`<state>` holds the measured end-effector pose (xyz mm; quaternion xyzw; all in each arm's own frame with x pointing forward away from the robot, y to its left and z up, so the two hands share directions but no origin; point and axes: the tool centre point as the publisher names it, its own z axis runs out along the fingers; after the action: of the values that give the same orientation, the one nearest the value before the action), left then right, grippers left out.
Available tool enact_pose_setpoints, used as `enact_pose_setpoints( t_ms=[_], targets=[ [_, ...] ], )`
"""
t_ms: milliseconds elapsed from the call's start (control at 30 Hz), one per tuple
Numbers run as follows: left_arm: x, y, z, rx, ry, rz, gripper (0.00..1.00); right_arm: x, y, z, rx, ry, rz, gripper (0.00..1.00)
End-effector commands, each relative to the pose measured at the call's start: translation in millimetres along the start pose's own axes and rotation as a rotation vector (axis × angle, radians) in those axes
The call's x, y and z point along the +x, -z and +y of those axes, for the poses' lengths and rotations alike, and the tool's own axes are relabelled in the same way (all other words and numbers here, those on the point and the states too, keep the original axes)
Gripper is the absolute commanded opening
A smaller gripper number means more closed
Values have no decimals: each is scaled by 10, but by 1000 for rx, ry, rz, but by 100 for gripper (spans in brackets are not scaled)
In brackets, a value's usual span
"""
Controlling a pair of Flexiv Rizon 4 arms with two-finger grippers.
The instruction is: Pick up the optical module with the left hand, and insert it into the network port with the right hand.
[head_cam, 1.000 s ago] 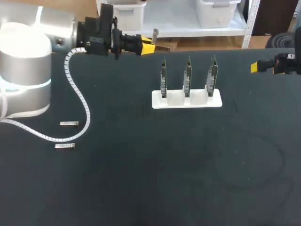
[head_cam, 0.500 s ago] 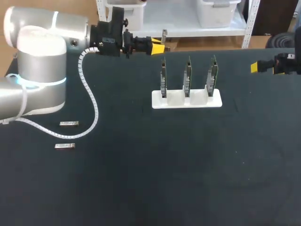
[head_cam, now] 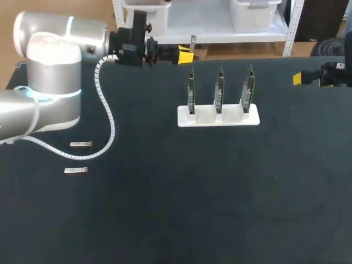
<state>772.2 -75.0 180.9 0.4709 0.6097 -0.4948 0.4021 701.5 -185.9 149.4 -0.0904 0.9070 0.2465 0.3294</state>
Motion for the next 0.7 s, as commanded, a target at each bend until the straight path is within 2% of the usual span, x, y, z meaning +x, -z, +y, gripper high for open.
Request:
enact_pose_setpoints(
  t_ms=[33,367,433,700],
  targets=[
    [27,25,33,2,12,-3,0,4,14,20,10,-1,0,100],
    [98,38,-18,37,59,-33,0,4,14,20,10,-1,0,100],
    [100,42,-19,69,63,-65,0,4,14,20,10,-1,0,100],
    [95,39,-12,90,30,-77,0,4,14,20,10,-1,0,100]
  ],
)
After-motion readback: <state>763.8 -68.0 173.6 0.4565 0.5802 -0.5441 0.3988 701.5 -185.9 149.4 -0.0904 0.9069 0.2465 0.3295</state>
